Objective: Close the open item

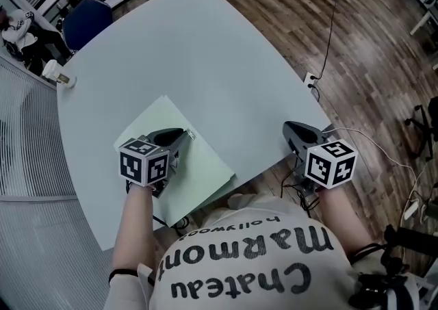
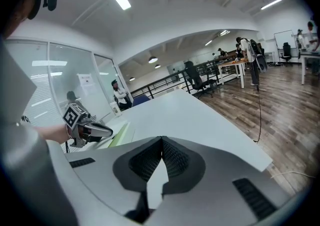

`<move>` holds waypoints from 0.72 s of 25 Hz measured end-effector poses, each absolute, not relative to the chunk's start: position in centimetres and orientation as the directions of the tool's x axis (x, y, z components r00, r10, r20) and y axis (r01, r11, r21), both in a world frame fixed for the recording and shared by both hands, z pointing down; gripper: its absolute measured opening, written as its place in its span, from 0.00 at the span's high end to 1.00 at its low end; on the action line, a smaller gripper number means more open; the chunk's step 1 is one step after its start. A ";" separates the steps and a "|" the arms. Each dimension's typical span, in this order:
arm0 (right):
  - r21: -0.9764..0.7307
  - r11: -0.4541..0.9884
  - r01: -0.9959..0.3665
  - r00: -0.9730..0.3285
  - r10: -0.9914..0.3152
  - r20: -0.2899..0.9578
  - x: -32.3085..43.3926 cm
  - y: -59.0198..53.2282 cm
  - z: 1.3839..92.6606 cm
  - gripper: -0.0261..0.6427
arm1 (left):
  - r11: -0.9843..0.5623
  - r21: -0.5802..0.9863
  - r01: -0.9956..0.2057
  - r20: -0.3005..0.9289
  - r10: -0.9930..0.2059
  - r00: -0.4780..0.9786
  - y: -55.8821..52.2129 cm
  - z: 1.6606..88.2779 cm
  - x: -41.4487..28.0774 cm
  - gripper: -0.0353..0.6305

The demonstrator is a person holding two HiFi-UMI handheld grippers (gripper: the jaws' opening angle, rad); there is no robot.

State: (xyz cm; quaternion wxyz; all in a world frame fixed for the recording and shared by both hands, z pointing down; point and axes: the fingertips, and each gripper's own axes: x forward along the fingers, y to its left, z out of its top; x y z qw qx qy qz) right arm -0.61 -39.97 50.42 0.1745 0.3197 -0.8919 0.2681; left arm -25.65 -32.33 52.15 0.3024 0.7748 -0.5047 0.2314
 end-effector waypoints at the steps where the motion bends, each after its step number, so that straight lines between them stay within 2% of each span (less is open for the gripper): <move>1: -0.366 0.650 -0.666 -0.733 -0.478 0.484 -0.6 -40.1 50.5 0.96 | -0.316 0.211 -0.925 0.679 -0.633 0.371 -32.5 52.5 -25.7 0.88; 14: -0.372 0.634 -0.678 -0.723 -0.484 0.494 -0.1 -40.9 51.2 0.96 | -0.401 0.048 -0.915 0.789 -0.546 0.280 -33.0 55.4 -25.3 0.88; 16: -0.374 0.632 -0.678 -0.723 -0.483 0.494 -0.1 -41.0 51.3 0.96 | -0.433 -0.009 -0.901 0.812 -0.529 0.246 -33.1 55.7 -25.4 0.94; 18: -0.376 0.630 -0.679 -0.722 -0.482 0.496 -0.1 -41.2 51.6 0.96 | -0.466 -0.043 -0.884 0.837 -0.499 0.223 -33.3 55.9 -25.3 0.94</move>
